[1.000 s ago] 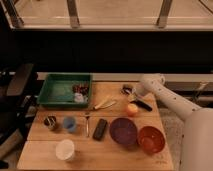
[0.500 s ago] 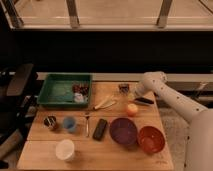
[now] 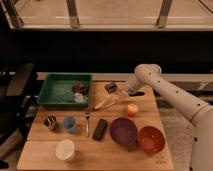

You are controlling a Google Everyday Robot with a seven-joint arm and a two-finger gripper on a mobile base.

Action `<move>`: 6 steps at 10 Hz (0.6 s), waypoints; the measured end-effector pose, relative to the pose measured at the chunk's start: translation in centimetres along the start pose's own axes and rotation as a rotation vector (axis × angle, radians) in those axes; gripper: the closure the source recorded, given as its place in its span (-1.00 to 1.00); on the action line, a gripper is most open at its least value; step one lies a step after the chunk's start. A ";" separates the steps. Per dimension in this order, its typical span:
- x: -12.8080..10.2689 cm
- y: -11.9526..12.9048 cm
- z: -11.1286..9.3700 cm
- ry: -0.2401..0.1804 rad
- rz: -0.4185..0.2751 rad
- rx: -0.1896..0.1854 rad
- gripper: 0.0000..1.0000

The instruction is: Place brush in plastic cup

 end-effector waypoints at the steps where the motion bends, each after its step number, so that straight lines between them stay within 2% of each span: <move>1: -0.4 1.2 -0.2 -0.004 -0.032 -0.023 1.00; 3: -1.8 4.0 -0.4 -0.017 -0.103 -0.081 1.00; 4: -2.4 6.0 -0.5 -0.029 -0.135 -0.123 1.00; 6: -3.3 9.2 -0.6 -0.025 -0.166 -0.182 1.00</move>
